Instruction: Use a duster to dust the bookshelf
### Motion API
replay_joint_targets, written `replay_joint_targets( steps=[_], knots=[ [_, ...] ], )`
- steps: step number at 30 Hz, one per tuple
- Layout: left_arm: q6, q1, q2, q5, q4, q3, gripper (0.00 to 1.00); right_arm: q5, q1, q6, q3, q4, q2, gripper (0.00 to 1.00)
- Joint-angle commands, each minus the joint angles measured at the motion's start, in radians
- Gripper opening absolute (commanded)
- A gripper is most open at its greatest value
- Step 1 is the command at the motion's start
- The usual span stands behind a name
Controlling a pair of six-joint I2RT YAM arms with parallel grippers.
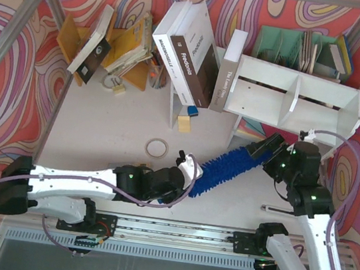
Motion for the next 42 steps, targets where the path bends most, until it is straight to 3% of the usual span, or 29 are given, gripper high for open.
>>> replay_joint_targets(
  steps=[1,5,12,21,28,36,42],
  knots=[
    [0.026,-0.008,-0.081,-0.061,0.083,-0.013,0.00,0.000,0.002,0.115,-0.071,-0.011,-0.024,0.95],
    [0.032,-0.028,-0.070,-0.083,0.080,0.005,0.00,-0.079,0.005,0.203,-0.143,0.053,-0.004,0.95],
    [0.050,-0.059,-0.002,-0.112,0.120,0.050,0.00,-0.085,0.050,0.349,-0.264,0.098,-0.034,0.95],
    [0.038,-0.072,0.038,-0.082,0.141,0.068,0.00,-0.008,0.153,0.534,-0.441,0.249,-0.050,0.92],
    [0.010,-0.077,0.097,-0.054,0.166,0.073,0.00,0.168,0.290,0.658,-0.498,0.337,-0.053,0.83],
    [-0.007,-0.080,0.132,-0.062,0.186,0.068,0.00,0.213,0.340,0.755,-0.551,0.384,-0.045,0.62],
    [-0.027,-0.080,0.149,-0.096,0.156,0.067,0.02,0.233,0.341,0.791,-0.565,0.364,-0.065,0.30]
  ],
)
